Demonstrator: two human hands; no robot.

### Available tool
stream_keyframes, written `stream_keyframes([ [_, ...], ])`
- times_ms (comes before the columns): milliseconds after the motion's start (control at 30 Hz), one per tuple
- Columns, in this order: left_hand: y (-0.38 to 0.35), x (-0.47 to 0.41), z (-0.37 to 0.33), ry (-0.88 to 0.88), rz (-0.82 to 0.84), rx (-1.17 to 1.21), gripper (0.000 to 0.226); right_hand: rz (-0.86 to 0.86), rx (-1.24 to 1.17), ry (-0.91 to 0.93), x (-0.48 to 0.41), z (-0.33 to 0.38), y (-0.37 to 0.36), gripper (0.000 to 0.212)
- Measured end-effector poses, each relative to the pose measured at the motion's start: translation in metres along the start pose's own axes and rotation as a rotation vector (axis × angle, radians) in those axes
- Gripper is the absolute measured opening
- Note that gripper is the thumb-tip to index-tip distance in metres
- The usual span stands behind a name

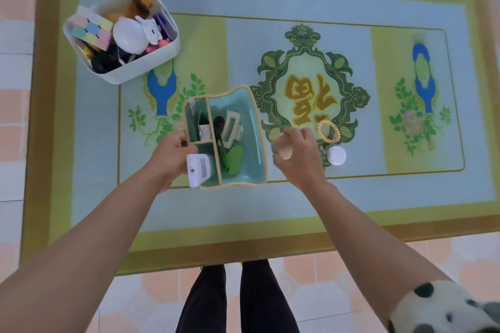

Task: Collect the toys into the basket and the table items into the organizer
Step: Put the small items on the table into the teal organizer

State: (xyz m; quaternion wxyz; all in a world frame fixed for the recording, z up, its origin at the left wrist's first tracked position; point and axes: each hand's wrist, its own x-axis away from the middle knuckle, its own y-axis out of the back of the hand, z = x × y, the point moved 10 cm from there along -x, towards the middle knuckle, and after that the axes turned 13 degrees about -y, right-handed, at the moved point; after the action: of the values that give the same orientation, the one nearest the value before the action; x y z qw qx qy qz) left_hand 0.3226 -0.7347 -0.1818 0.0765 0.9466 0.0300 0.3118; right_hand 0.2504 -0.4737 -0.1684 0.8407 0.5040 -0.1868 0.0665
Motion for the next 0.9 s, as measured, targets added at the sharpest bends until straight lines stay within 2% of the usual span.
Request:
stream_keyframes([
  [133,-0.010,-0.003,-0.001,0.027,-0.026,0.015,0.027,-0.077,-0.182,0.163,0.006,0.040,0.053,0.059],
  [233,-0.022,-0.006,-0.008,0.028,-0.030,0.025,0.030,-0.036,-0.148,0.327,0.018,0.073,0.067,0.059],
  [367,-0.037,-0.009,-0.020,0.017,-0.038,0.054,0.028,0.116,0.135,0.488,0.028,0.093,0.046,0.054],
  [467,-0.048,-0.010,-0.028,0.008,-0.038,0.076,0.025,0.095,0.453,0.597,0.026,0.090,0.024,0.052],
  [567,-0.058,-0.012,-0.034,0.003,-0.029,0.076,0.026,0.077,0.654,0.597,0.012,0.078,0.010,0.043],
  [767,-0.070,-0.018,-0.039,0.008,-0.045,0.058,0.028,0.153,0.752,0.522,-0.006,0.060,-0.006,0.021],
  [900,-0.075,-0.022,-0.041,0.016,-0.047,0.057,0.028,0.230,0.809,0.492,-0.010,0.048,-0.012,0.022],
])
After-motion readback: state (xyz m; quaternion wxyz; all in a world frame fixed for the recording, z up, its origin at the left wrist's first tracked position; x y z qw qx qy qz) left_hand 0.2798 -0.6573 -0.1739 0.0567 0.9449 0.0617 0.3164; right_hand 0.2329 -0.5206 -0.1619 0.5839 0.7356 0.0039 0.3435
